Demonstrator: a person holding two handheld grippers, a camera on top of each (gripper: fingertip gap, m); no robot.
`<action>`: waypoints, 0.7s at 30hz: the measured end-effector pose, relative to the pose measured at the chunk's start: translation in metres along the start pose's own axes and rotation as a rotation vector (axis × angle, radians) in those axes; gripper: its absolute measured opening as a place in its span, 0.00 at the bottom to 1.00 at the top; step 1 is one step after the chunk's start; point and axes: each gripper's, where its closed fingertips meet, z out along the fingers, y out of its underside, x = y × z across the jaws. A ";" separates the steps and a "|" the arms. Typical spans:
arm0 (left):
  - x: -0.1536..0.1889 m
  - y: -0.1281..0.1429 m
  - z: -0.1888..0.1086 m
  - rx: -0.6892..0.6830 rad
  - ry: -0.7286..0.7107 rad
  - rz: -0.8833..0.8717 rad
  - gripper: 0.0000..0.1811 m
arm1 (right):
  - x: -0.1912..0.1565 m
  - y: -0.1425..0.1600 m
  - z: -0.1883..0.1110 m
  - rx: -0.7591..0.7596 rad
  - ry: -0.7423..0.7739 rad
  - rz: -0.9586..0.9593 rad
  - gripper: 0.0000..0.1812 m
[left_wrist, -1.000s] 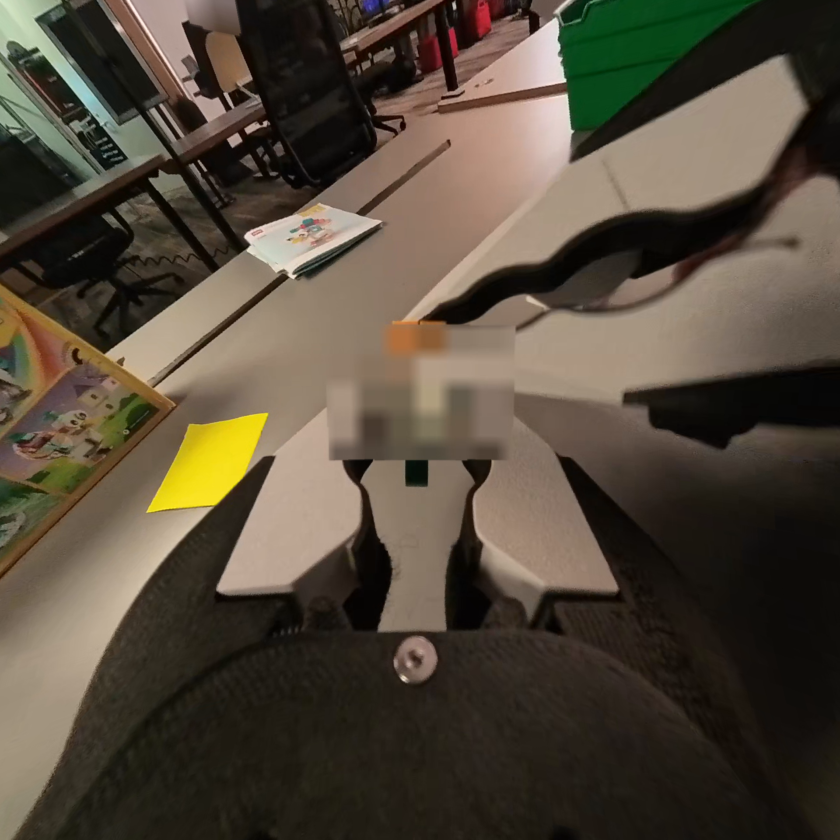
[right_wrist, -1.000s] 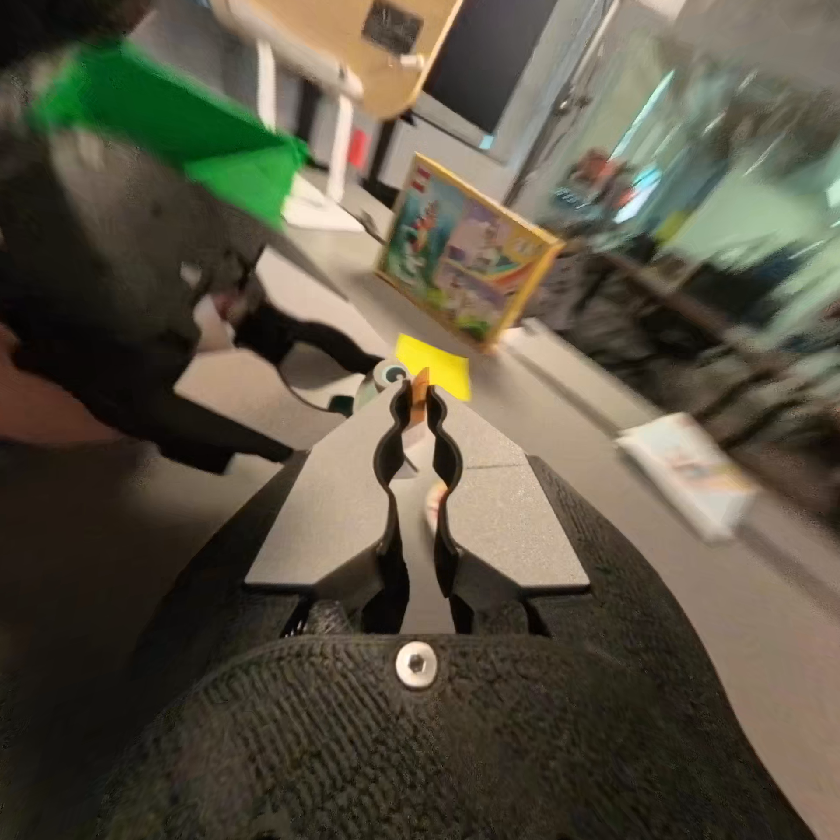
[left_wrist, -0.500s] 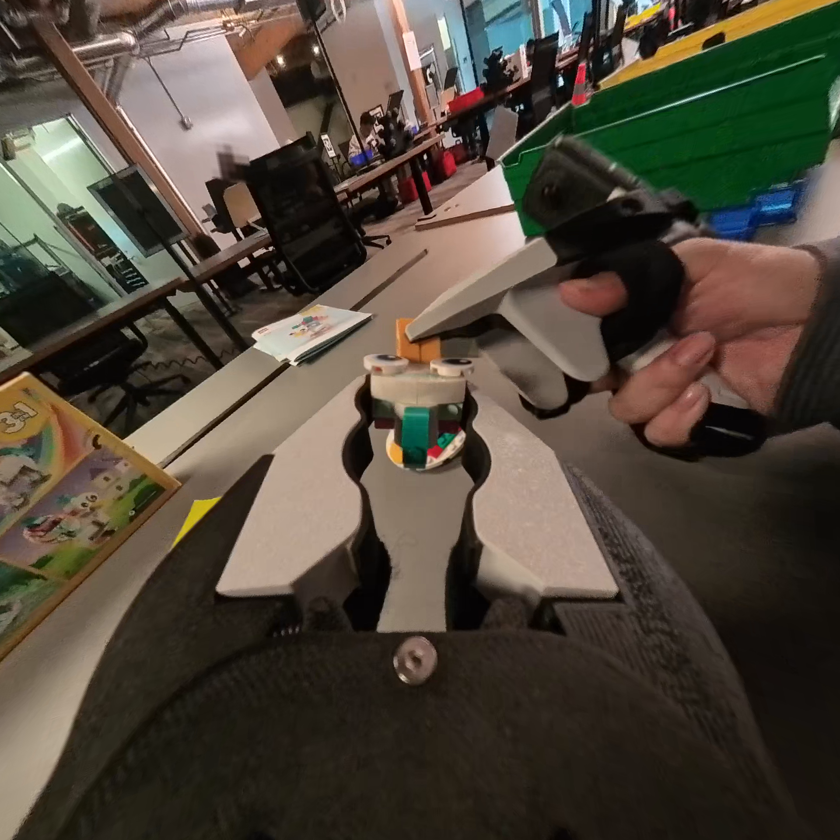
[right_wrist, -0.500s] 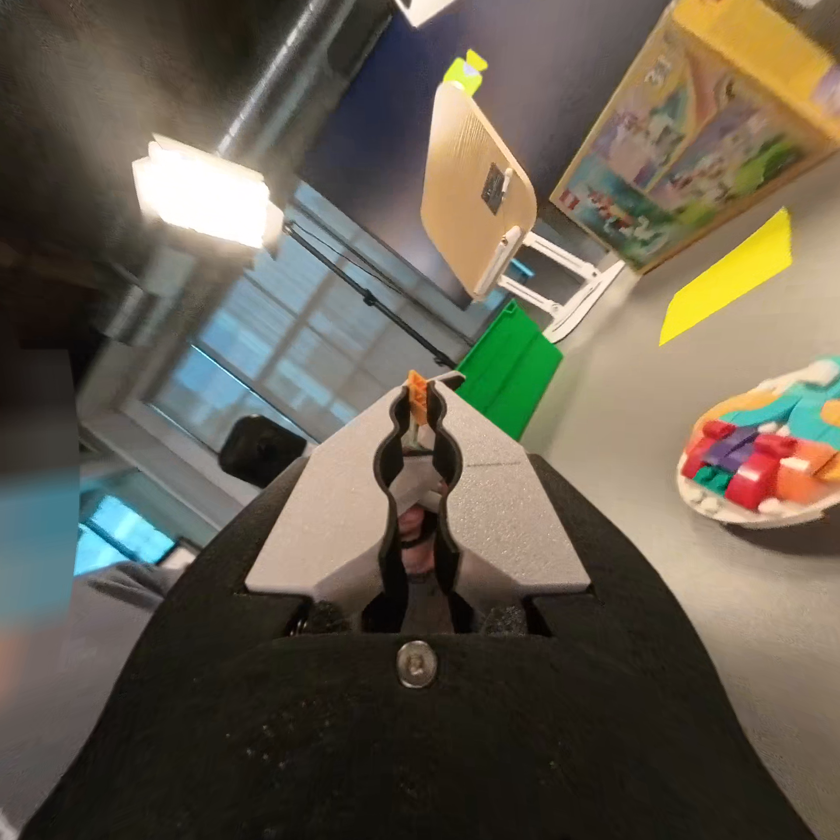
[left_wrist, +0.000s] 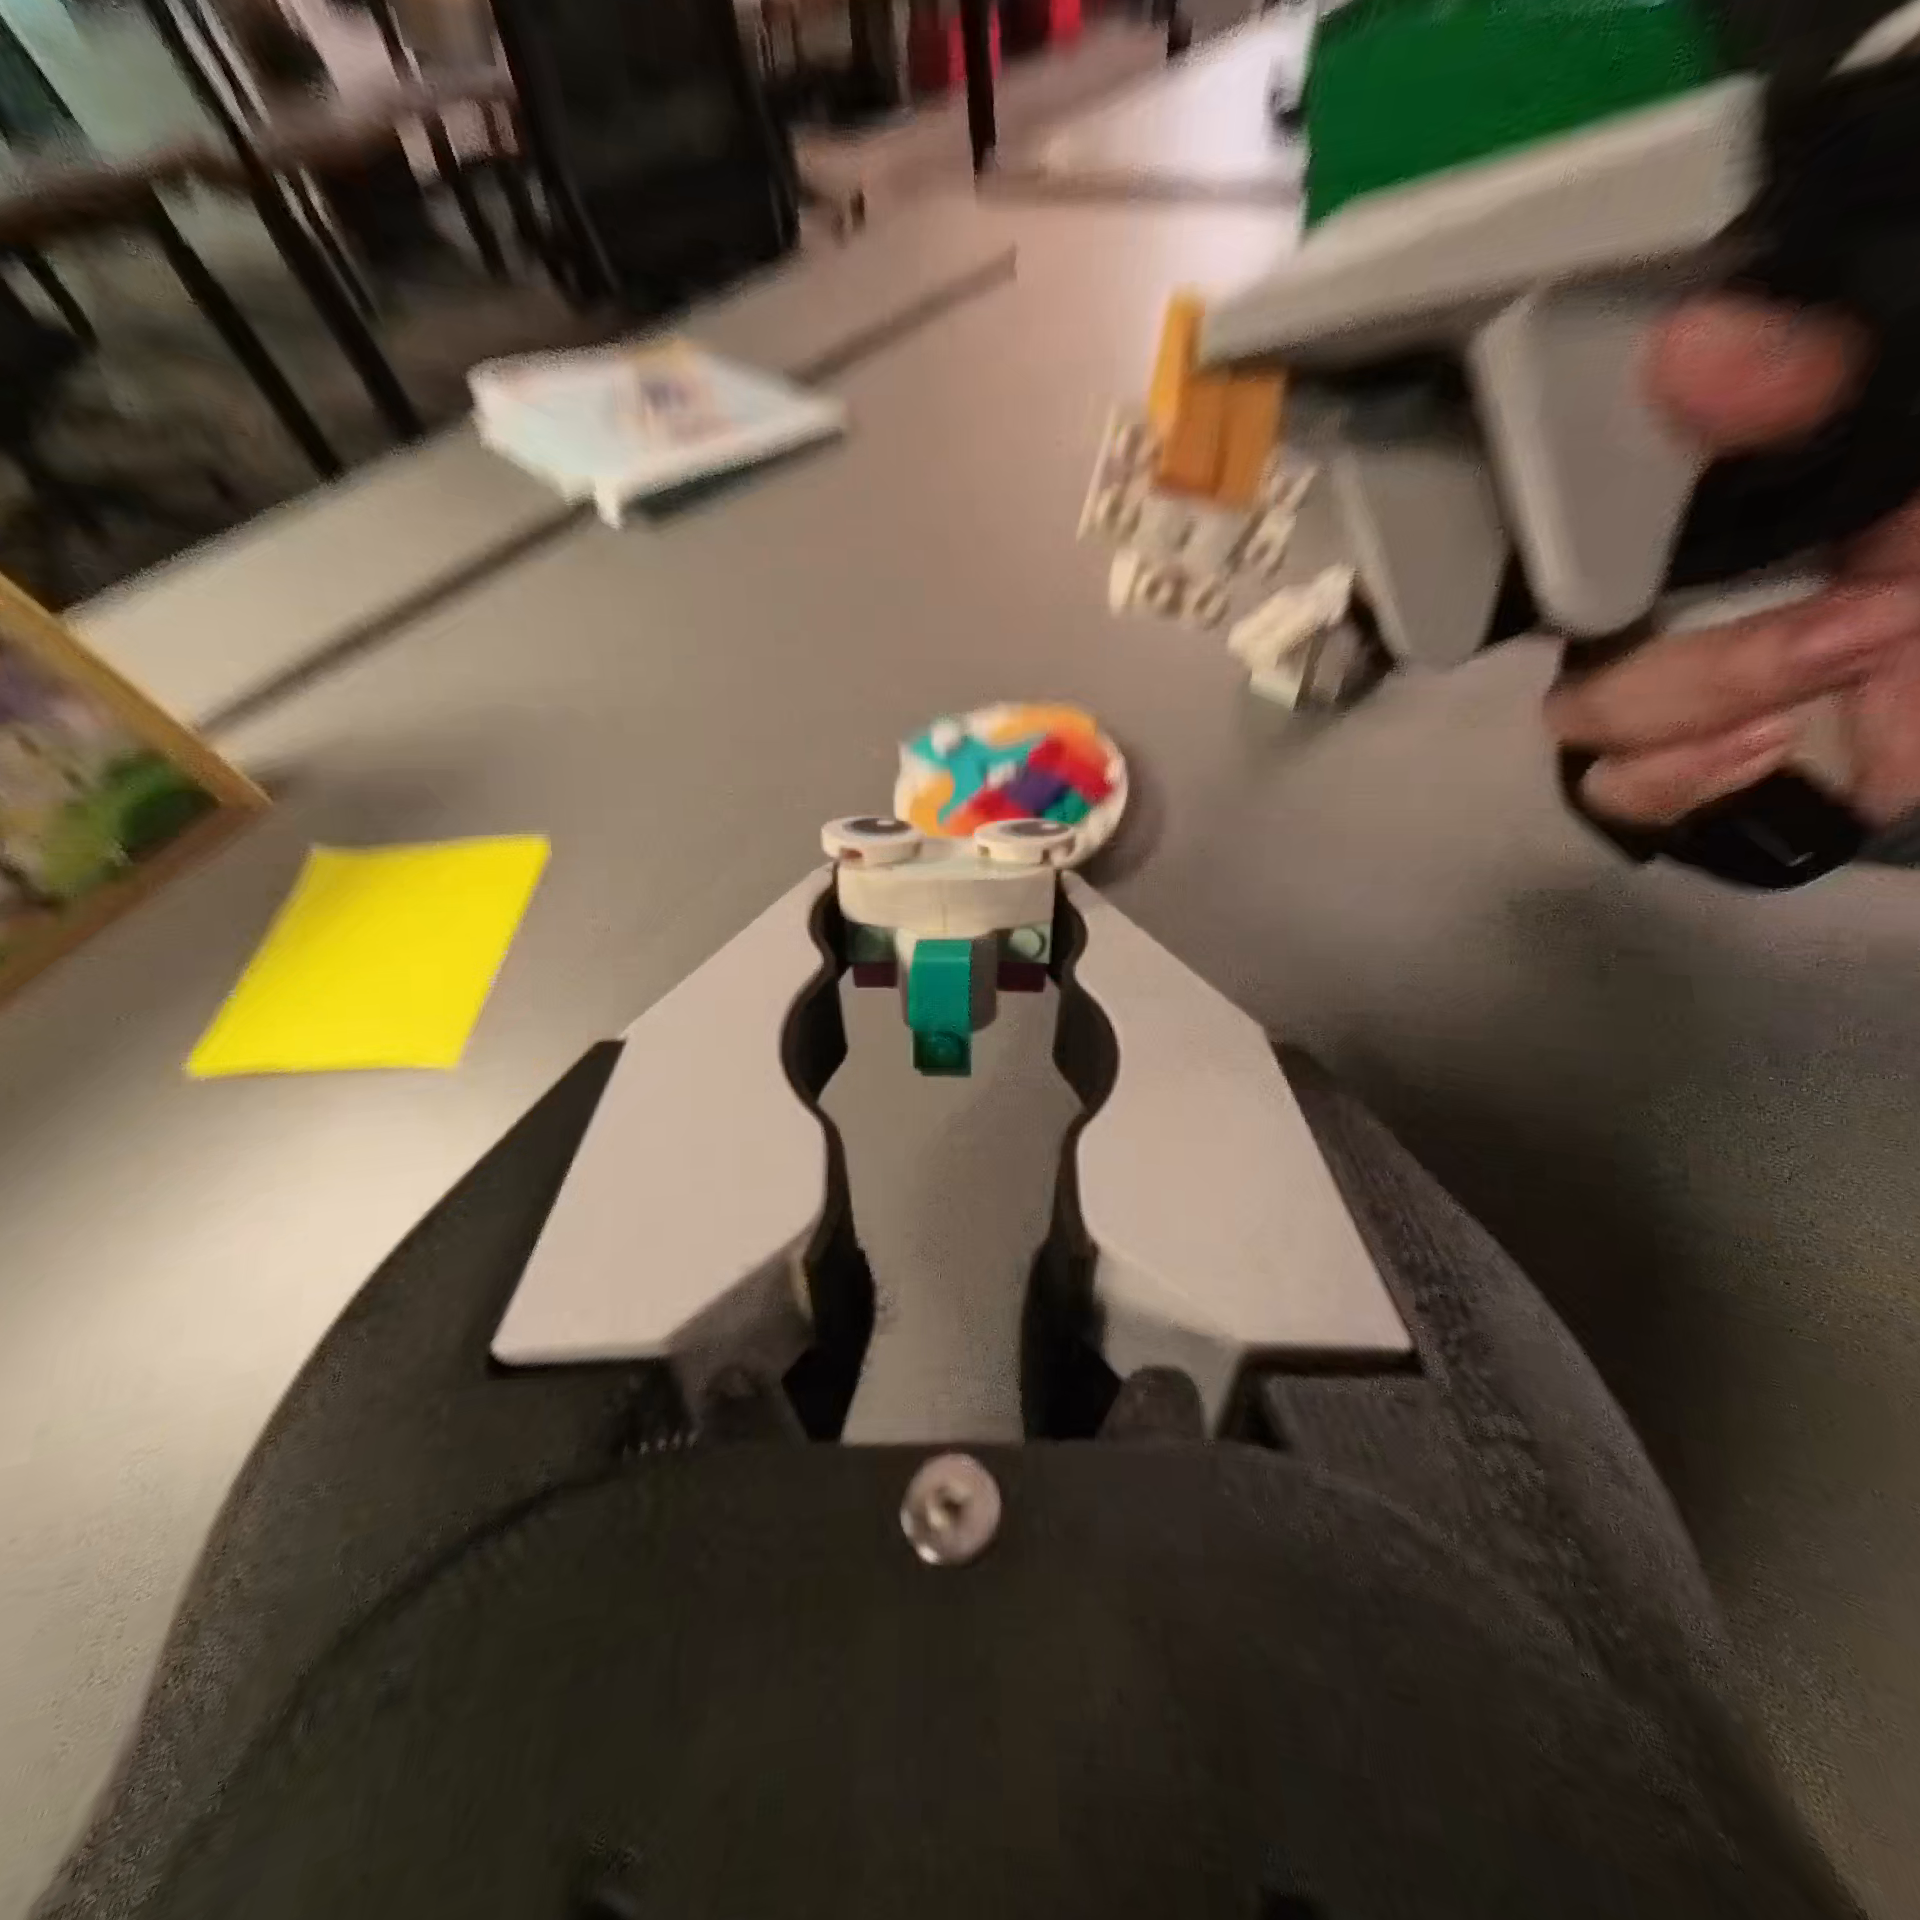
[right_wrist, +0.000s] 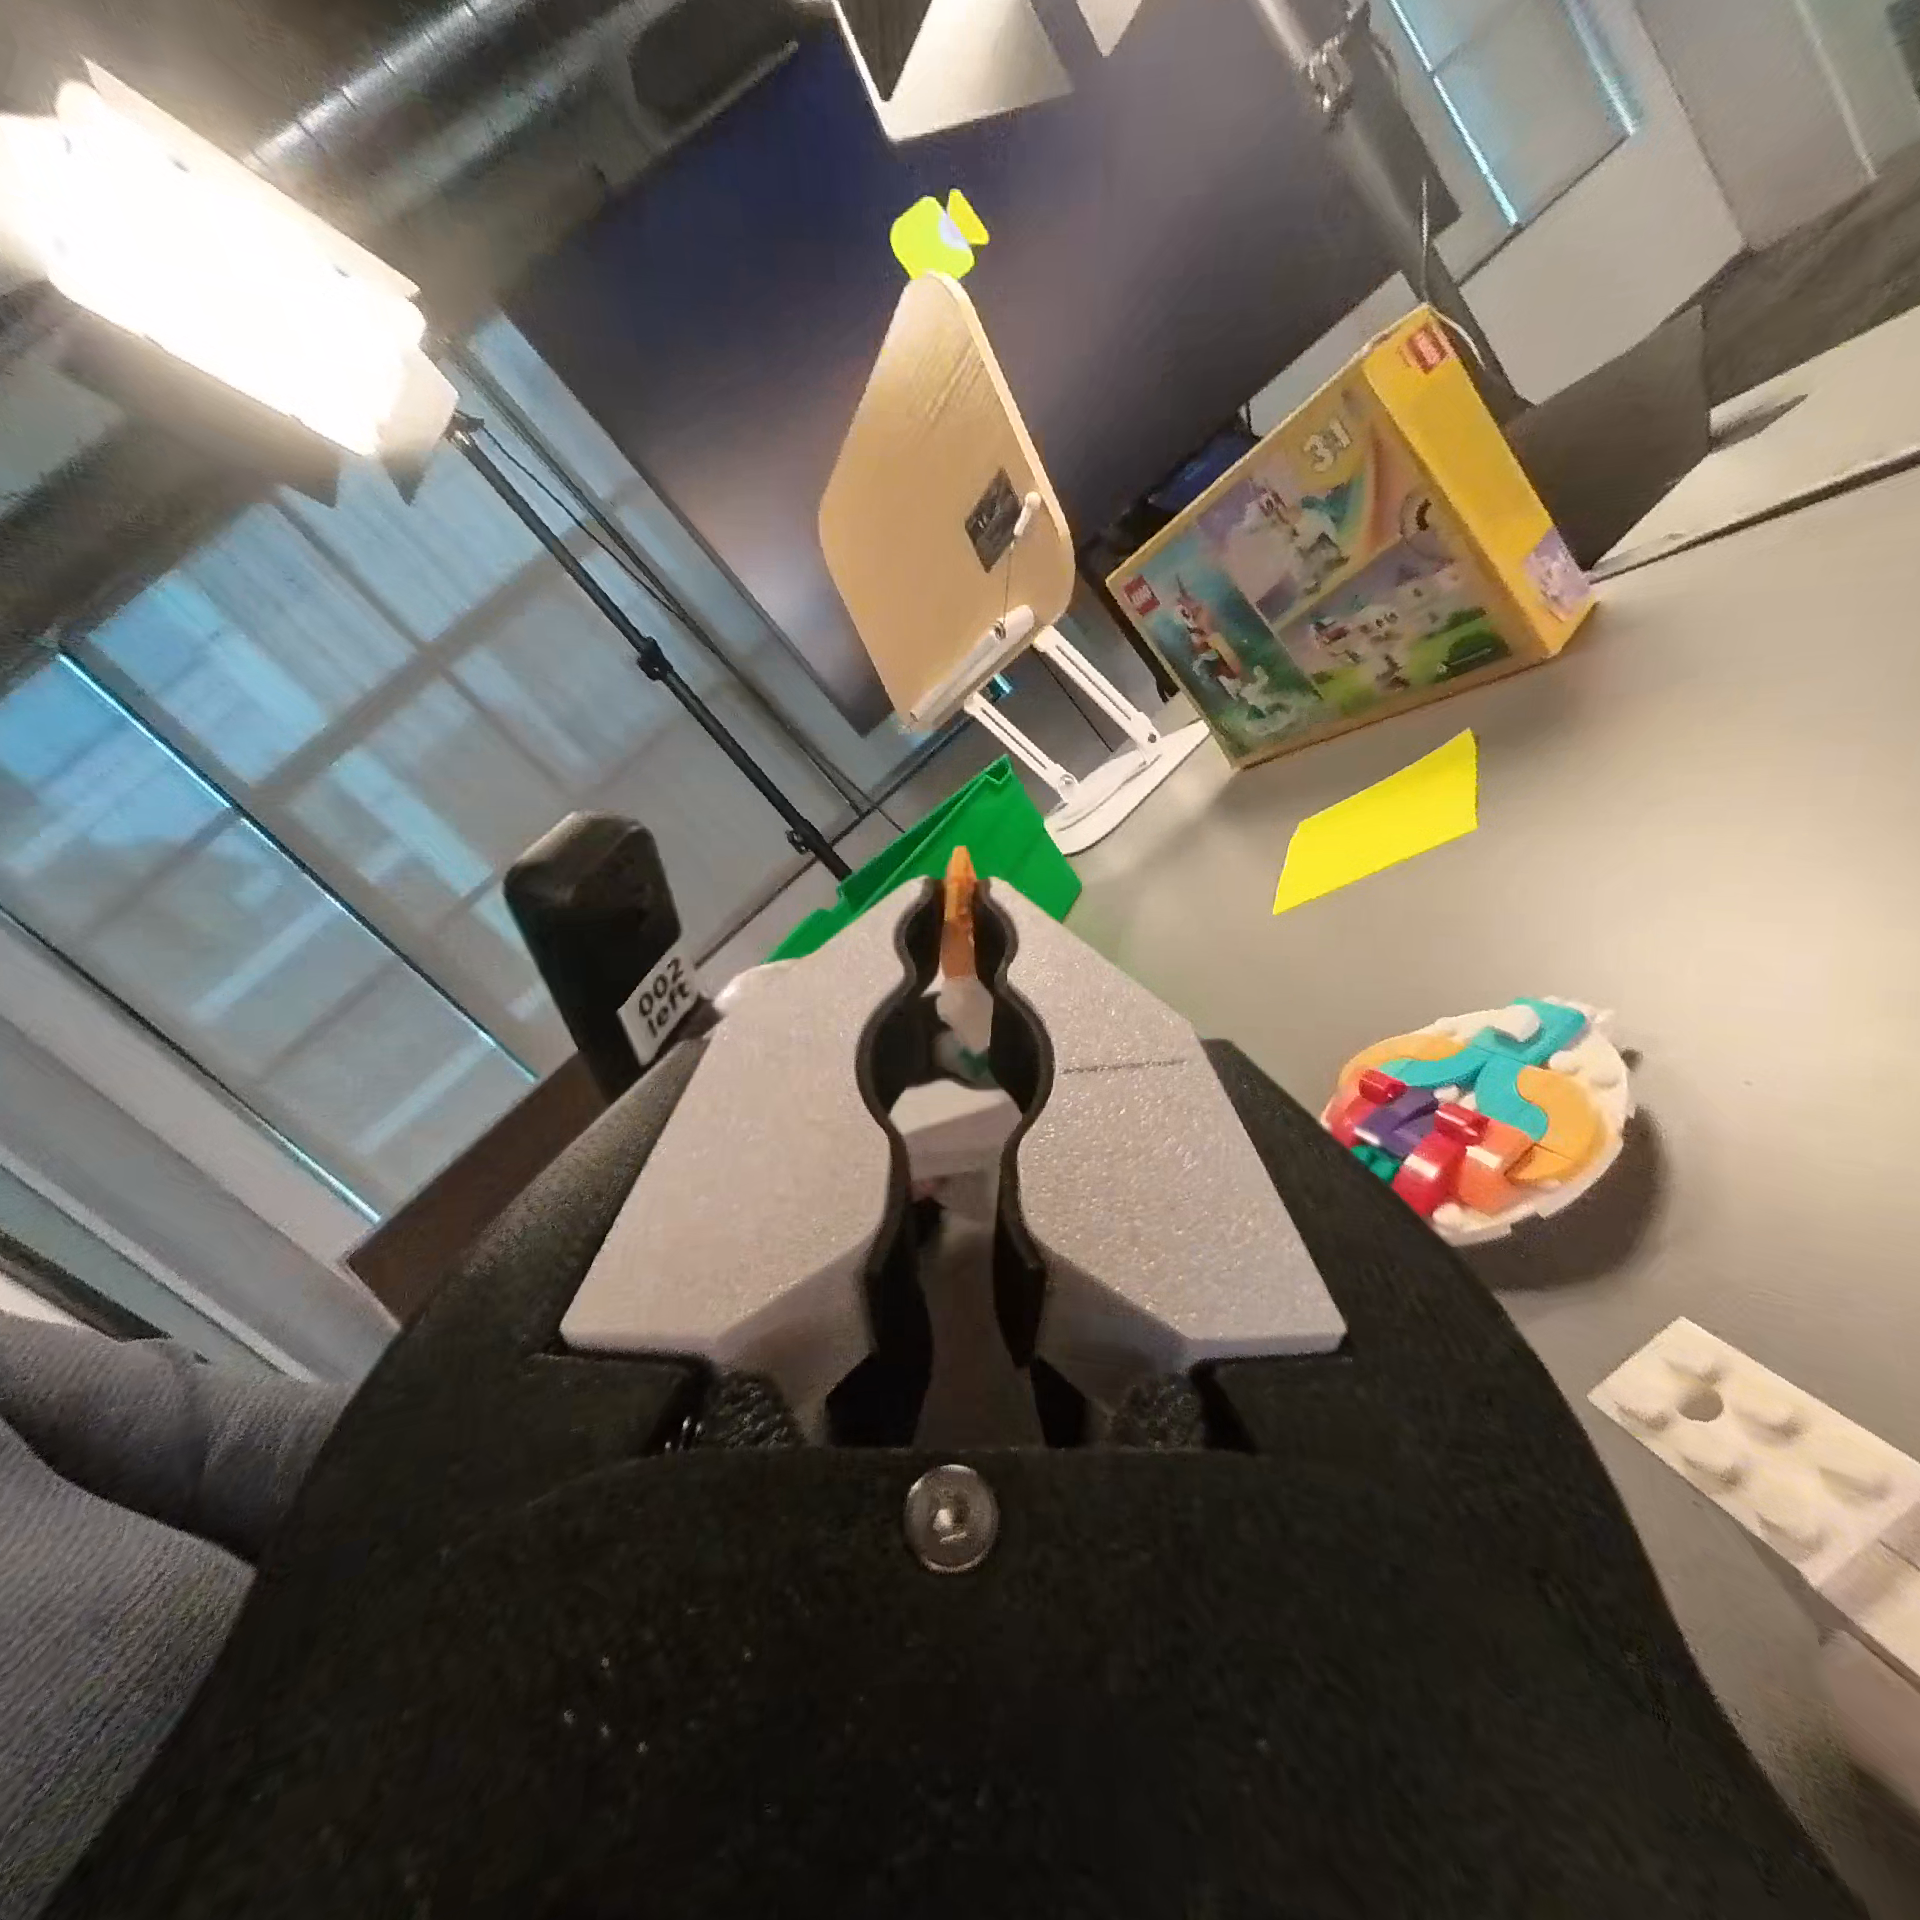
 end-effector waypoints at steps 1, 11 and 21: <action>0.001 0.010 0.004 -0.077 0.002 -0.005 0.20 | 0.000 0.001 0.000 -0.005 -0.005 0.009 0.02; 0.018 0.009 0.004 -0.085 0.114 -0.099 0.41 | -0.020 0.008 0.004 -0.044 -0.186 0.075 0.01; 0.058 -0.054 -0.030 0.298 0.505 -0.298 0.07 | -0.037 0.014 0.005 -0.082 -0.320 0.122 0.02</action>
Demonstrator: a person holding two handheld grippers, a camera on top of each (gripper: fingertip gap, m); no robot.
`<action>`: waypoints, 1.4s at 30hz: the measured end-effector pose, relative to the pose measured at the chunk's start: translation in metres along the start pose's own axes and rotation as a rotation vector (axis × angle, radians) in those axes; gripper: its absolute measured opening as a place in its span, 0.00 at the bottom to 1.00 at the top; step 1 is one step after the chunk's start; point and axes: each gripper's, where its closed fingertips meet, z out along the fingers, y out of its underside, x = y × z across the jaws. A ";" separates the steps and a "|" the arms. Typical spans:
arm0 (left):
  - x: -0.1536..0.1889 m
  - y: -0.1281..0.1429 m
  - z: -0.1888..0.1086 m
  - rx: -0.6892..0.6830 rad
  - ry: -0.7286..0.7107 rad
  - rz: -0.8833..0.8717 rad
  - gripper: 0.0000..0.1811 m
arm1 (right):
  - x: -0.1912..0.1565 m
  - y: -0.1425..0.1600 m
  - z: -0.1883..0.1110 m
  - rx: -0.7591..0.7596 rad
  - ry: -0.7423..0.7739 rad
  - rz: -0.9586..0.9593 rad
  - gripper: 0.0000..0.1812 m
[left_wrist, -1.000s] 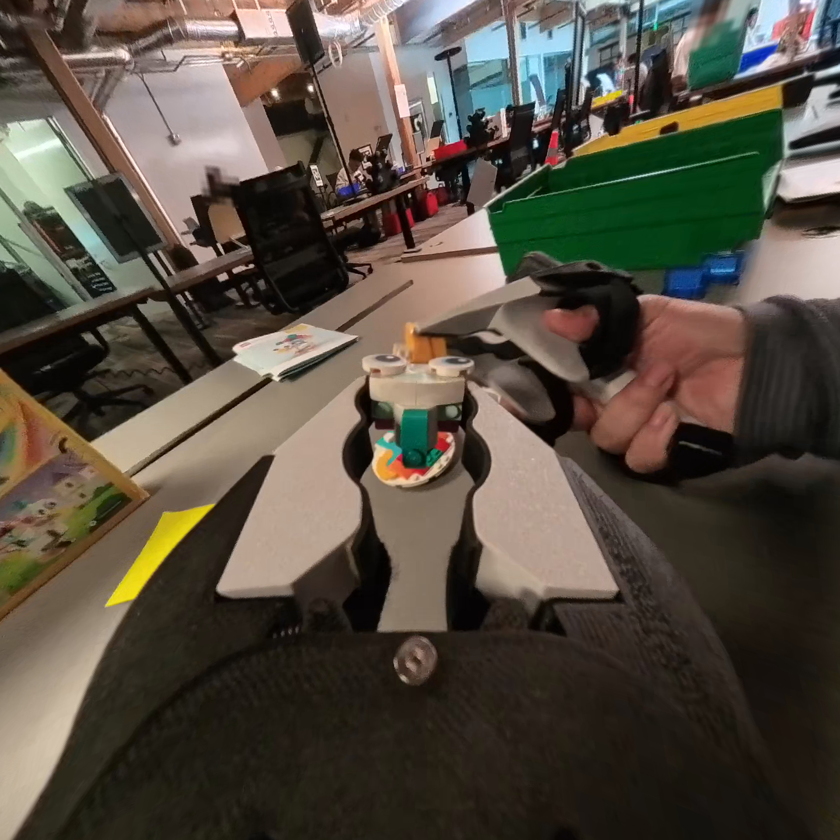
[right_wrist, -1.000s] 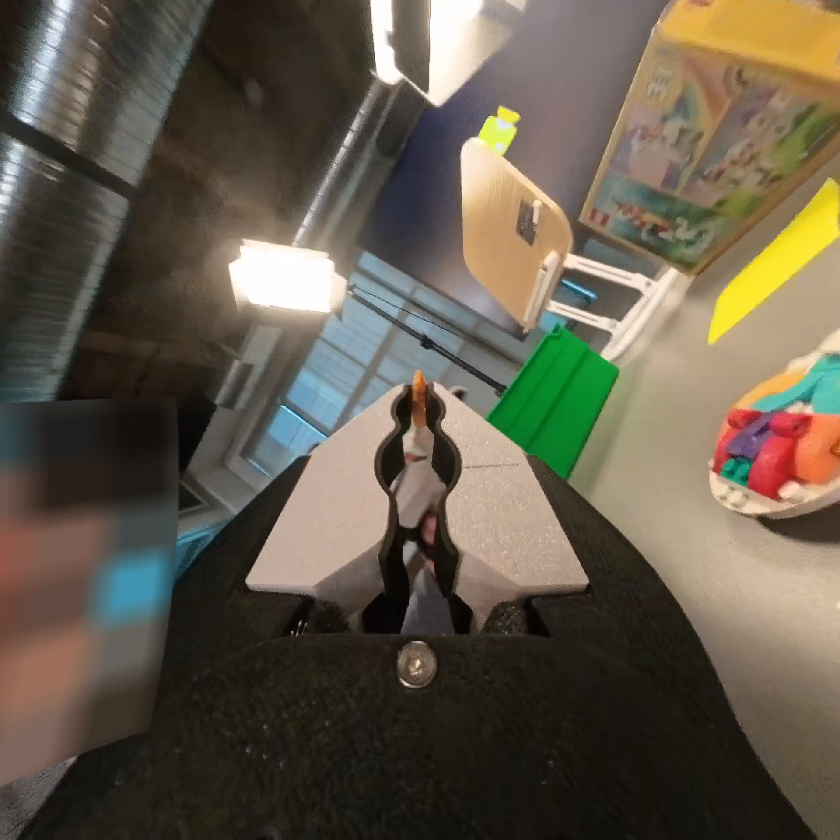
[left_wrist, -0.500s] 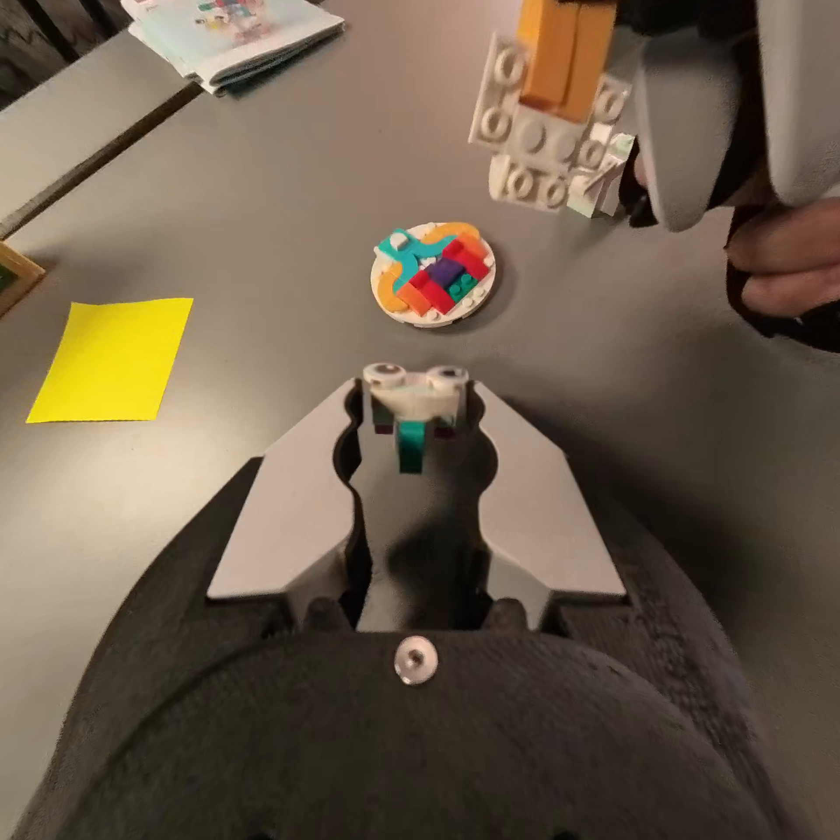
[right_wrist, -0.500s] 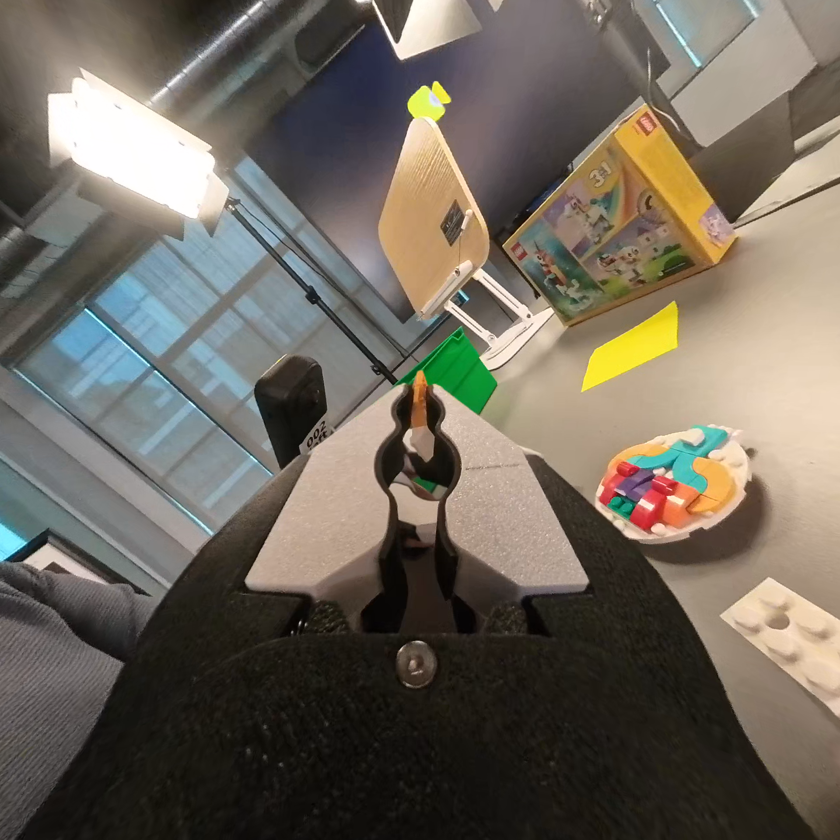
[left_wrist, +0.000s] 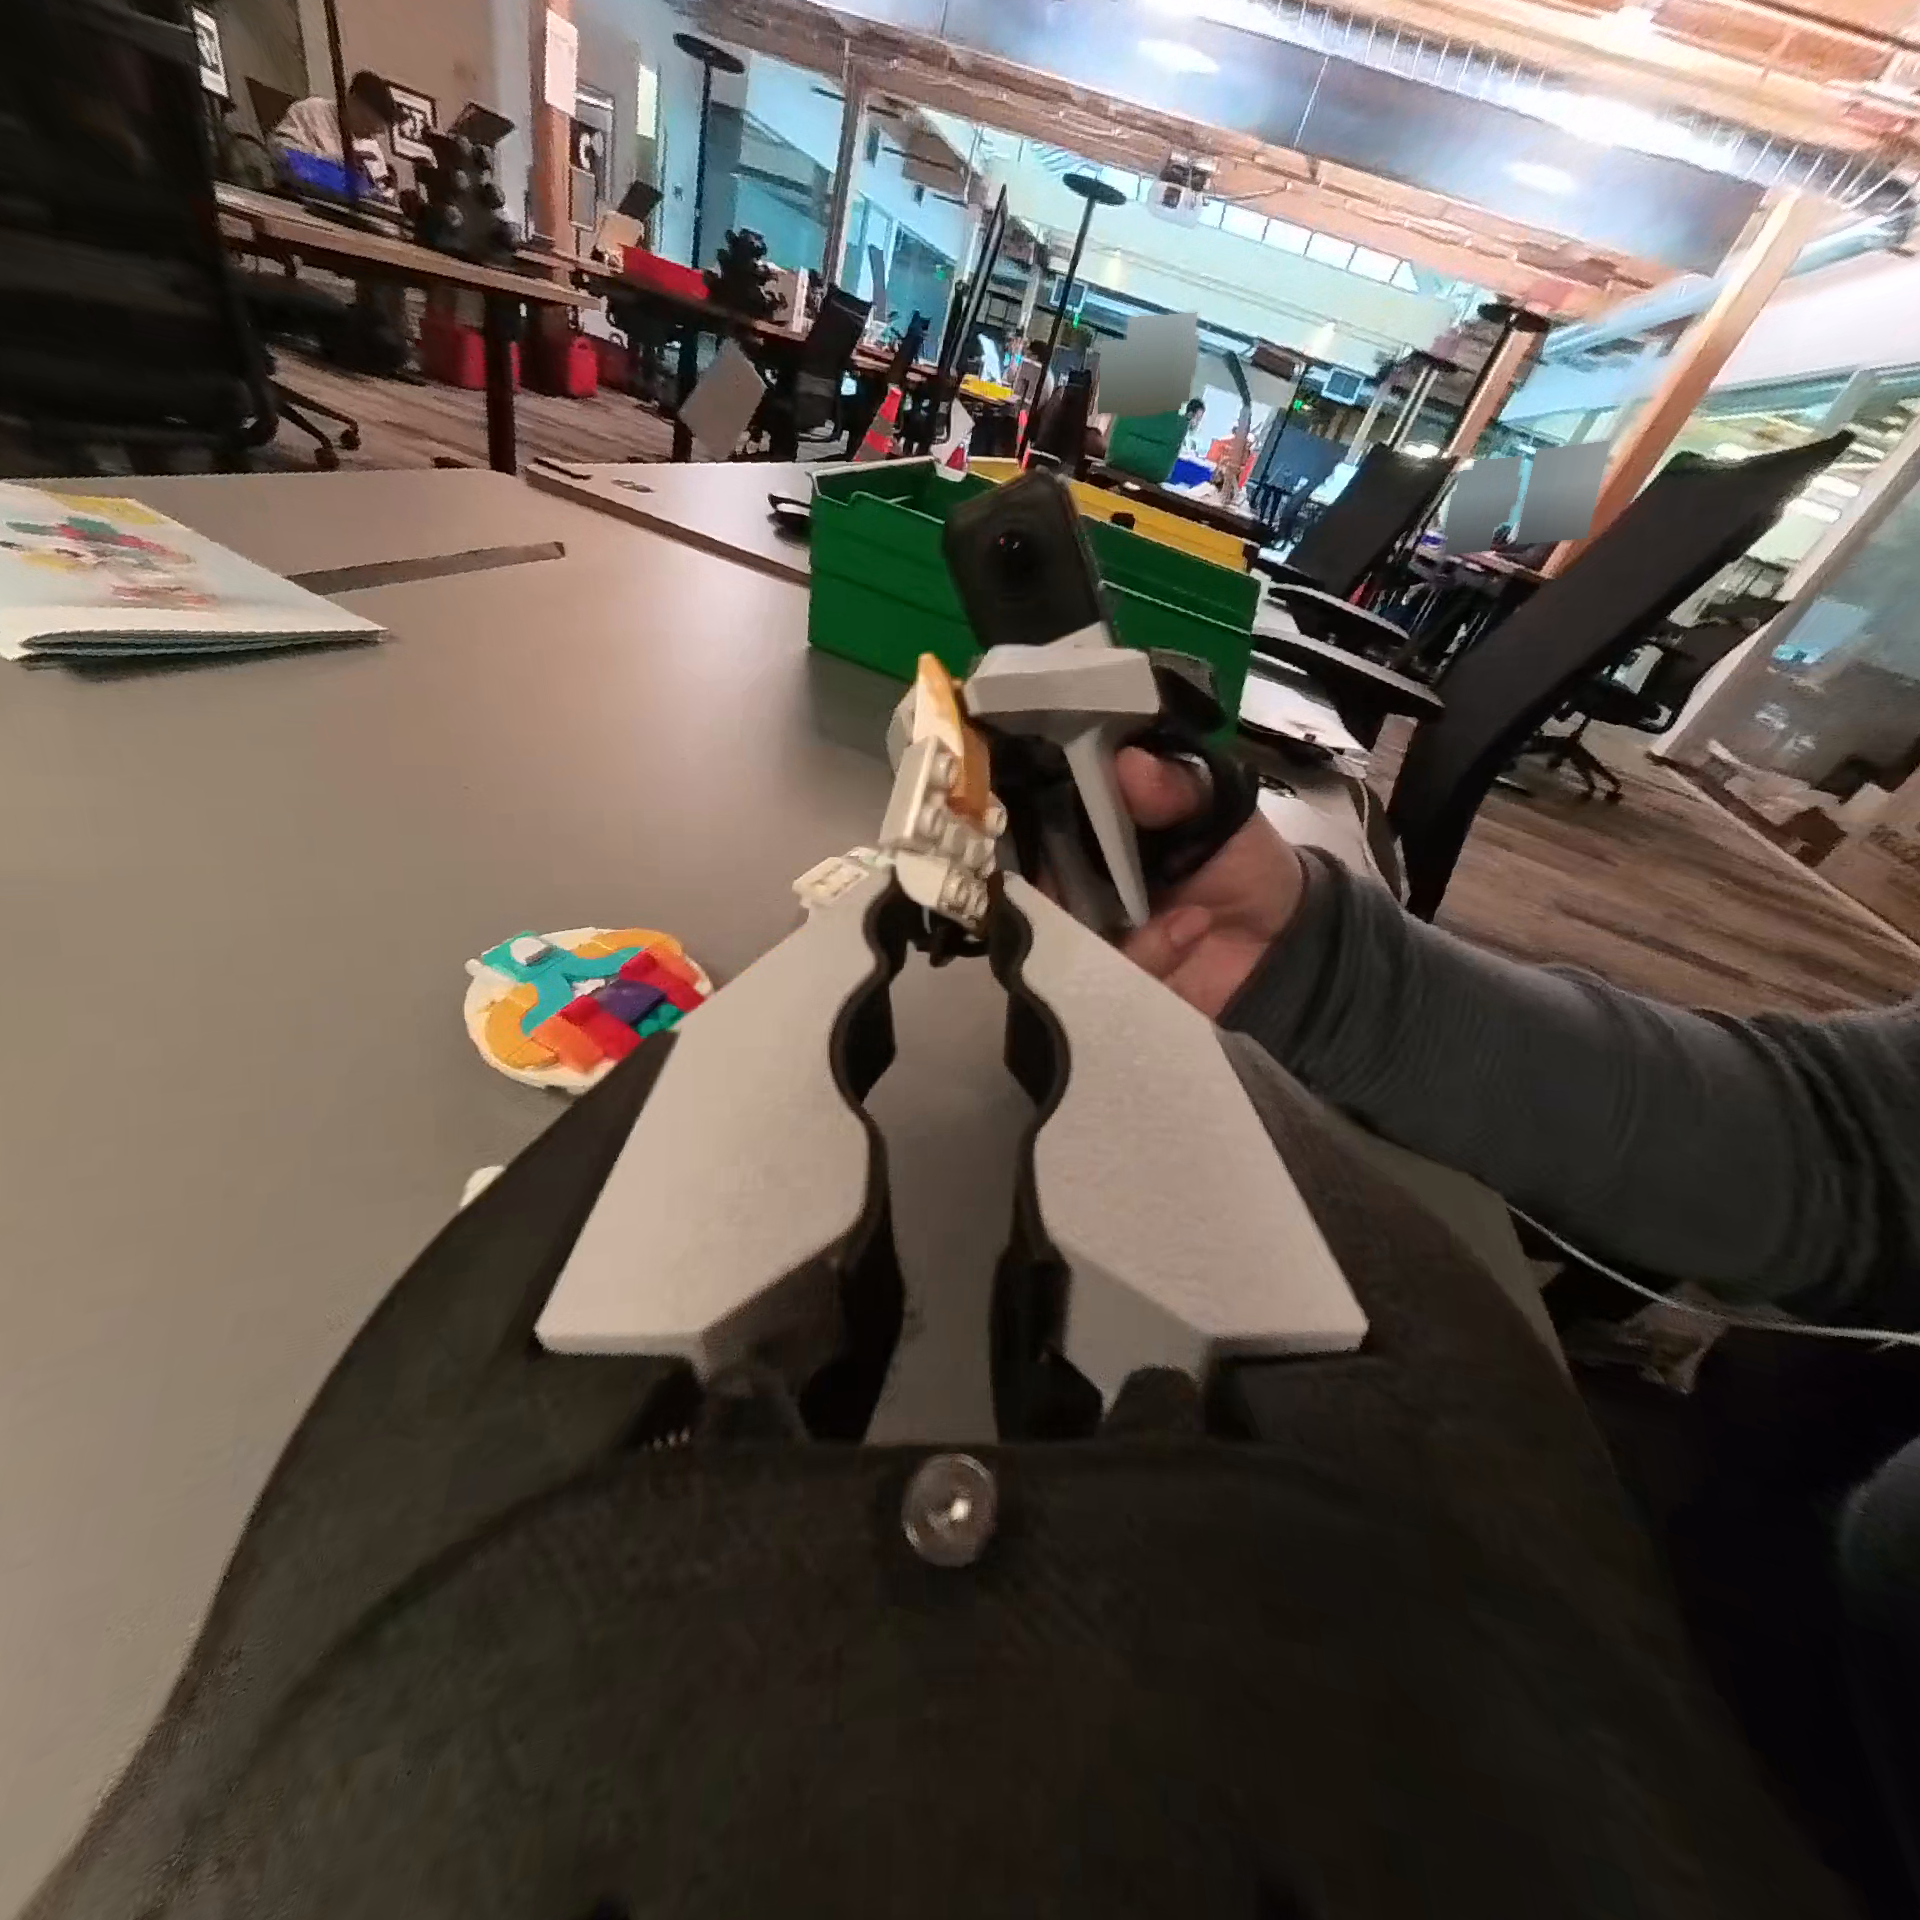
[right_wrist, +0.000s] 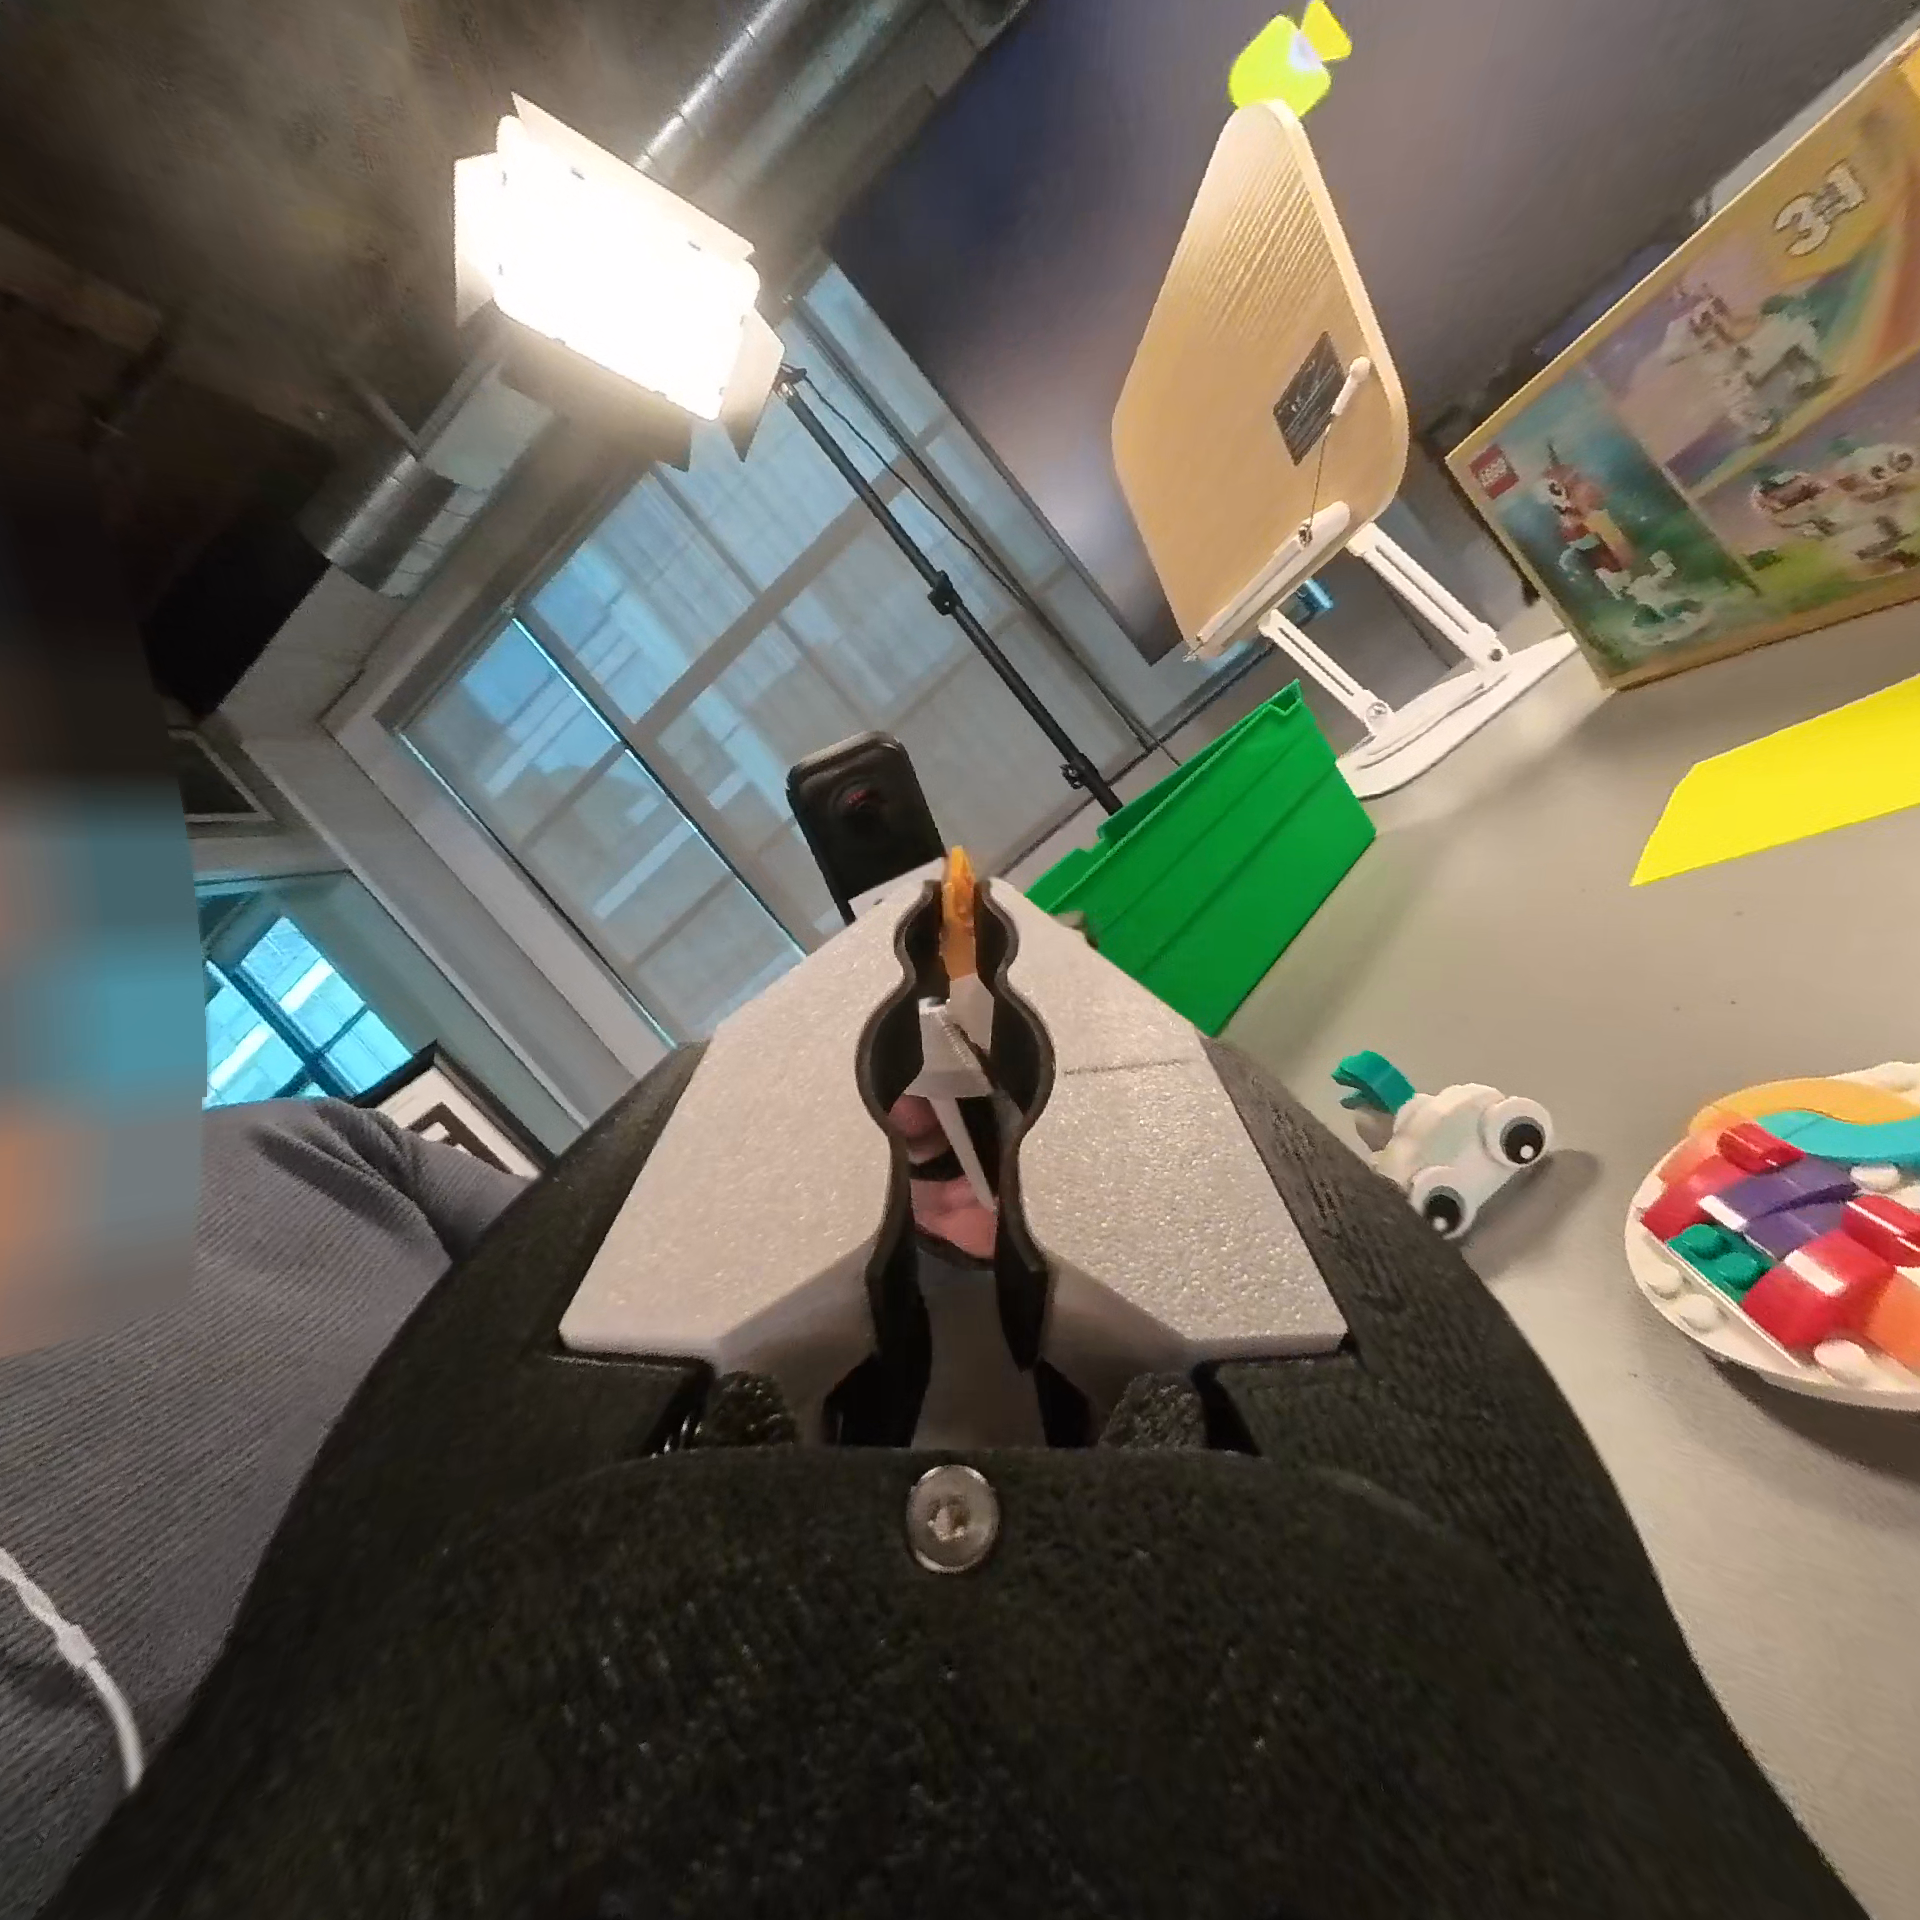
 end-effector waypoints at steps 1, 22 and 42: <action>0.001 -0.001 0.000 0.011 0.006 -0.004 0.07 | -0.001 -0.001 -0.001 0.009 -0.009 0.009 0.02; 0.006 -0.028 -0.003 0.234 0.101 -0.218 0.06 | -0.006 -0.007 0.001 0.073 -0.035 0.000 0.05; 0.009 -0.029 0.000 0.255 0.125 -0.286 0.06 | -0.011 -0.008 0.004 0.100 -0.018 -0.079 0.02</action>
